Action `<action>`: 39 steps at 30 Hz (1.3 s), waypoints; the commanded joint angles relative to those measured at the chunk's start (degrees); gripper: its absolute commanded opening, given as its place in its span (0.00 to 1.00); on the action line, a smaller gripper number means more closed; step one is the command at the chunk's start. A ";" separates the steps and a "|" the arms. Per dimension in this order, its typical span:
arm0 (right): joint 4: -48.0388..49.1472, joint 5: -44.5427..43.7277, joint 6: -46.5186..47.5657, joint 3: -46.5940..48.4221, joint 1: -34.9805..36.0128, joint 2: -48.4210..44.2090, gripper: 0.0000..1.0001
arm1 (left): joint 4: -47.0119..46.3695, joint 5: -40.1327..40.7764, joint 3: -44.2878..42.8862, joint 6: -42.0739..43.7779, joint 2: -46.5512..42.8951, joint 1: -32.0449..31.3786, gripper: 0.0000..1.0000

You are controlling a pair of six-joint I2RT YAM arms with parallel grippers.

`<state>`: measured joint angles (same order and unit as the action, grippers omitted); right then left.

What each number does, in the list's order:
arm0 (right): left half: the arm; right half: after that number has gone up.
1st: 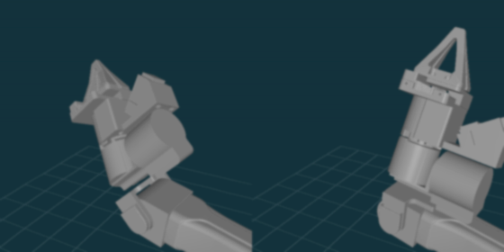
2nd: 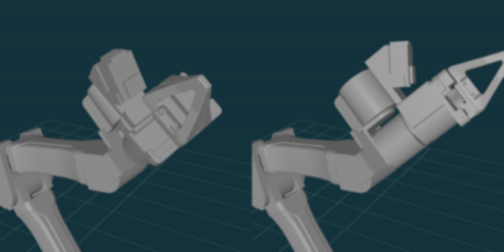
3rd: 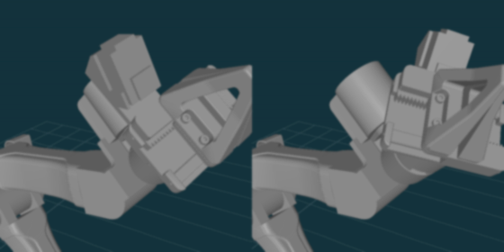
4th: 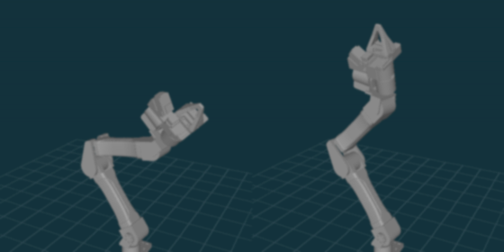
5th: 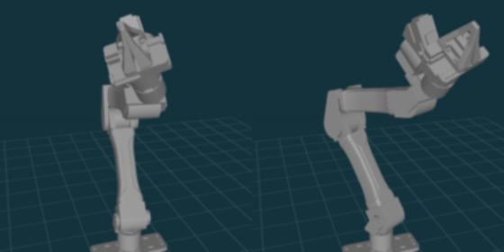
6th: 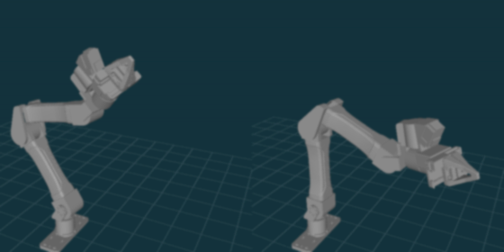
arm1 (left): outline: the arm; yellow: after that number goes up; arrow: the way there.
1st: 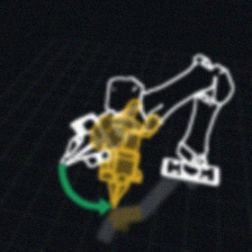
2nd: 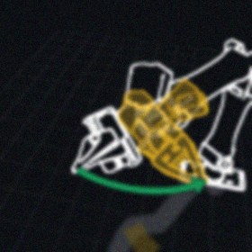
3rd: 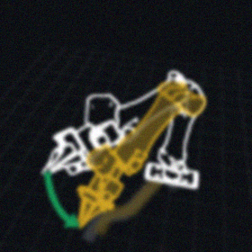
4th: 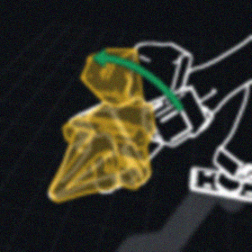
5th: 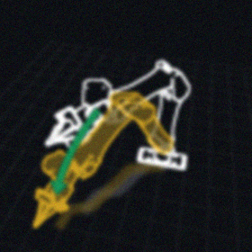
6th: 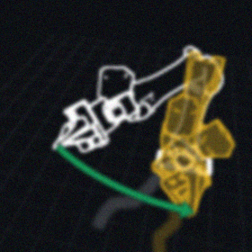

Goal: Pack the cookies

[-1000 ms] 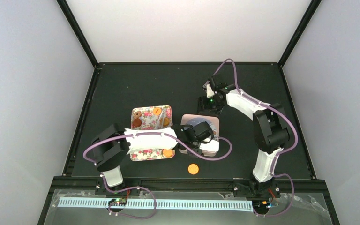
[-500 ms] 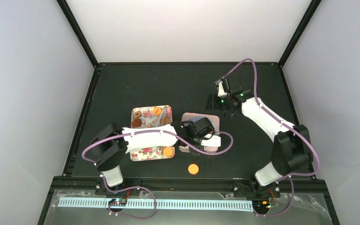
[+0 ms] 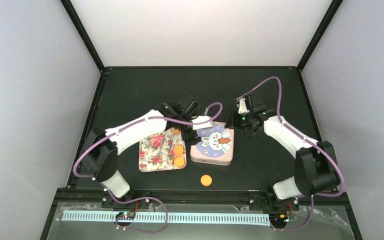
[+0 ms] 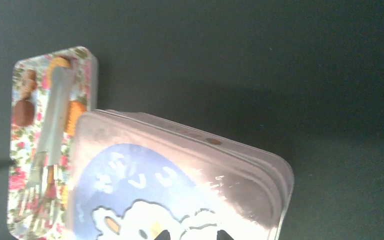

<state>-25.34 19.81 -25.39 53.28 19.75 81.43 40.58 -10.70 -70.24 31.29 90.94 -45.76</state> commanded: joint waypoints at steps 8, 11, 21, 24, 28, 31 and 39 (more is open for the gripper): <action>6.17 4.04 -0.18 -3.32 -5.48 8.25 0.19 | -4.20 0.39 -14.68 -2.75 18.77 5.15 0.87; 5.99 4.42 0.19 -3.04 -5.50 7.89 0.22 | -4.17 3.58 -15.97 -2.97 22.59 5.48 0.86; 4.01 2.76 1.51 0.19 -5.50 -1.39 0.64 | 2.33 -1.20 -14.51 -5.61 17.25 10.05 0.93; 4.35 -0.89 1.89 1.50 -5.51 -6.53 0.99 | 6.13 -2.90 -15.20 -6.53 9.81 13.39 0.99; 5.05 -11.52 2.96 0.86 -5.51 -14.48 1.00 | 8.37 -6.61 -15.25 -6.93 -1.44 24.57 0.99; 11.07 -24.21 3.47 -5.93 -5.48 -22.25 1.00 | 4.60 -10.00 -11.06 -7.64 -9.74 35.27 0.99; 34.36 -48.59 10.07 -28.86 -5.51 -36.34 1.00 | -39.80 -10.71 27.73 -12.39 -26.81 47.12 0.99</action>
<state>-2.22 -11.55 -19.77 30.06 14.41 46.35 22.98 -18.76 -57.65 21.98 64.49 1.23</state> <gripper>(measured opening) 0.996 0.987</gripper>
